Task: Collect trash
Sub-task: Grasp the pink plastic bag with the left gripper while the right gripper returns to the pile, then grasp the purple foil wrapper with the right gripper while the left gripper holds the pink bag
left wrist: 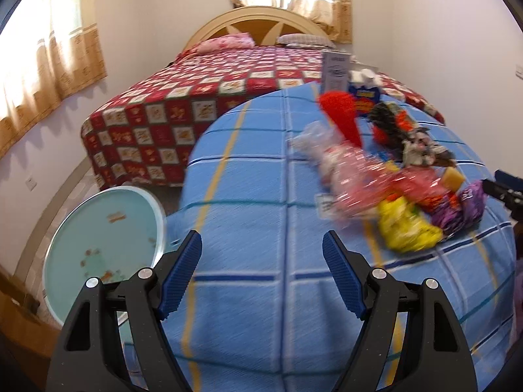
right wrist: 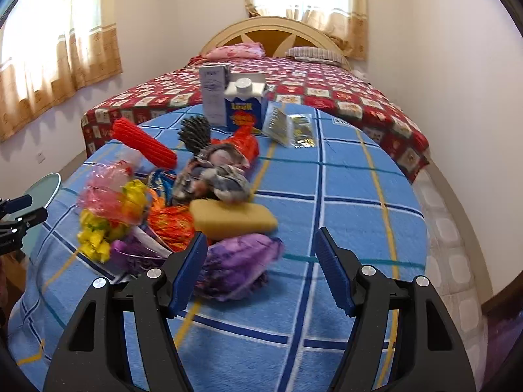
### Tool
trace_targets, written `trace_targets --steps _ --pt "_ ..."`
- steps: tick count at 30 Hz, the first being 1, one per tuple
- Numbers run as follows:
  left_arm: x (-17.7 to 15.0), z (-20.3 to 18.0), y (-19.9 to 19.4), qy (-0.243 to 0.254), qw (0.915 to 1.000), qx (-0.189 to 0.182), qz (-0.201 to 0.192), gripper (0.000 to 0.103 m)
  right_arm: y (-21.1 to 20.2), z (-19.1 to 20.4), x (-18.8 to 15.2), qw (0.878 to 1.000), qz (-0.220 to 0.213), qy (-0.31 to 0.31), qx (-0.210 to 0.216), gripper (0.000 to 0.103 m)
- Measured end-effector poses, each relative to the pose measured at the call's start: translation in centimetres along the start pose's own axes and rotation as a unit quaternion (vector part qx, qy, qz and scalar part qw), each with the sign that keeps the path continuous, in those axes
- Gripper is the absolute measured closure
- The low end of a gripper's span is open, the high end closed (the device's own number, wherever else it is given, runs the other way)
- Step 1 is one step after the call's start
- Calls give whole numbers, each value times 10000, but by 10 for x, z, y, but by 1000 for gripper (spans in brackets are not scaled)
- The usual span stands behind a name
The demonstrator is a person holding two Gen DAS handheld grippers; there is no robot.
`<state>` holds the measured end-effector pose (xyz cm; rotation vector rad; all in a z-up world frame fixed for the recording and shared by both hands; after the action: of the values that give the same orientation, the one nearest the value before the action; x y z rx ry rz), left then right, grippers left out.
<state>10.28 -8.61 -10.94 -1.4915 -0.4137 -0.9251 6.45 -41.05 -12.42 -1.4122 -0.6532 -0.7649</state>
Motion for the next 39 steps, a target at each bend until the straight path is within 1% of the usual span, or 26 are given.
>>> trace_targets --steps 3,9,10,11,12,13,14,15,17,21,23,24,29,30,31,32,35,39 --pt "6 -15 3 176 9998 -61 -83 28 4 -1 0 10000 -20 29 32 33" --pt "5 -42 24 457 9987 -222 44 28 6 -4 -3 10000 -66 57 -18 30" --pt "4 -47 29 491 9983 -309 103 29 4 -5 -4 9999 -71 74 -37 29" --pt "3 -50 31 506 9979 -383 127 38 4 -7 -5 9999 -72 89 -52 29" --pt "2 -53 34 535 9973 -487 158 54 5 -8 -6 9999 -69 113 -62 29" --pt "2 -56 36 558 9961 -650 187 63 5 -8 -6 9999 -66 125 -58 28" --pt "2 -58 38 559 9953 -762 202 86 5 -8 -6 9999 -61 128 -55 28" --pt "2 -59 39 569 9944 -862 228 102 6 -6 -6 9999 -63 106 -51 28" --pt "5 -59 35 553 9940 -930 130 103 6 -5 -7 9999 -61 84 -33 28" --pt "11 -46 18 462 9951 -872 8 103 5 -4 -7 9999 -63 87 -16 28" --pt "14 -31 6 448 9968 -657 -6 103 5 -4 -8 9999 -62 98 -37 28" --pt "14 -21 -1 444 9979 -478 -4 103 5 -5 -8 9999 -60 102 -43 28" --pt "2 24 -18 251 9996 -93 91 103 9 -2 -8 10000 -12 49 0 29" --pt "-1 31 -19 209 9997 -37 128 103 12 1 -9 10000 23 18 47 32" --pt "-7 41 -18 163 9997 37 181 103 14 2 -10 9999 55 3 85 37" --pt "-11 47 -17 126 9996 91 233 103 18 5 -12 9997 150 -24 176 39" --pt "-20 62 -12 -11 9992 138 380 103 26 11 -17 9991 301 -93 286 42" --pt "-22 67 -11 -74 9990 133 409 103 27 14 -19 9982 408 -93 441 42"
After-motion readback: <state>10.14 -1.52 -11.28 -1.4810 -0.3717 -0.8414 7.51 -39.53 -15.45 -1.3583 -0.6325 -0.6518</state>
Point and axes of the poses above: each gripper's, at about its wrist camera, not at the fingertips, and y roughly the way its jaws point, z to its left, x to its top, the point moved 4 cm from there along y, roughly the way its jaws point, and after that the axes turned 4 degrees about x, right-handed, at the moved point
